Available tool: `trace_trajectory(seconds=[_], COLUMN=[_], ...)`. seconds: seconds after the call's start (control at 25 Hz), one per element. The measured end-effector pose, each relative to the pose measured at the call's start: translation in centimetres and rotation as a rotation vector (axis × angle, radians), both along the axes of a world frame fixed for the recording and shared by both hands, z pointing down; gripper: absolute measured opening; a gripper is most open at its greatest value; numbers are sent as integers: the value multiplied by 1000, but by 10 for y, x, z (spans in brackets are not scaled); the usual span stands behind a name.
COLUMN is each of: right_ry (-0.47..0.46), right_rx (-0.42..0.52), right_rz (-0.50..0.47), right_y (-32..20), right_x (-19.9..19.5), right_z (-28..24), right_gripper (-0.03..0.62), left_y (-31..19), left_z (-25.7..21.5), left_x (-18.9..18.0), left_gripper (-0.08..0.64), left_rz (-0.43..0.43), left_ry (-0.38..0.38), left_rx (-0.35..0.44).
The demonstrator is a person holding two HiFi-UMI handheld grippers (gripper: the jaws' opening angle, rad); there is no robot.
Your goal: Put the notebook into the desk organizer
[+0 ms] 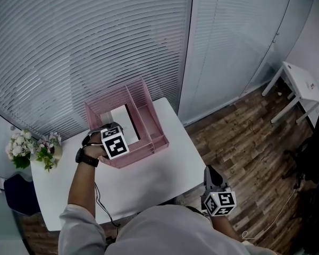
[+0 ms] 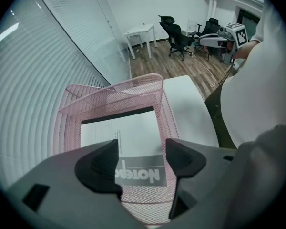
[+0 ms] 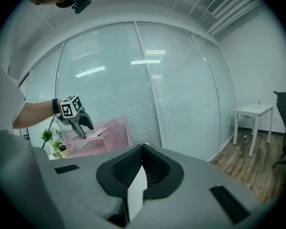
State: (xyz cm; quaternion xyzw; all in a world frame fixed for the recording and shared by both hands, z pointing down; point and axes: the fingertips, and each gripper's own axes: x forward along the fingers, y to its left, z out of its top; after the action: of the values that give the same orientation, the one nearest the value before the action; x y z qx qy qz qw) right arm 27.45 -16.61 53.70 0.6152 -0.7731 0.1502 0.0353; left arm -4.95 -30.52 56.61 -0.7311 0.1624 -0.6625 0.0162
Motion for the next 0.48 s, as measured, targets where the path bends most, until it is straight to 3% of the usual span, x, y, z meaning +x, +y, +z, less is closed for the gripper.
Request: trace_trajectory(seconds=[0.24,0.48], right_ry=[2,7], right_rx=[2,17], right_rz=[-17,-44], right_y=[-1,-4], right_x=[-9,-23], right_z=[-3,-9], right_gripper=[12,12], left_y=[3,6], left_z=[-13,-43], left_x=[8,16], left_gripper=[315,308], left_rz=[-5,-36], left_ry=[81,227], left_rx=[37,147])
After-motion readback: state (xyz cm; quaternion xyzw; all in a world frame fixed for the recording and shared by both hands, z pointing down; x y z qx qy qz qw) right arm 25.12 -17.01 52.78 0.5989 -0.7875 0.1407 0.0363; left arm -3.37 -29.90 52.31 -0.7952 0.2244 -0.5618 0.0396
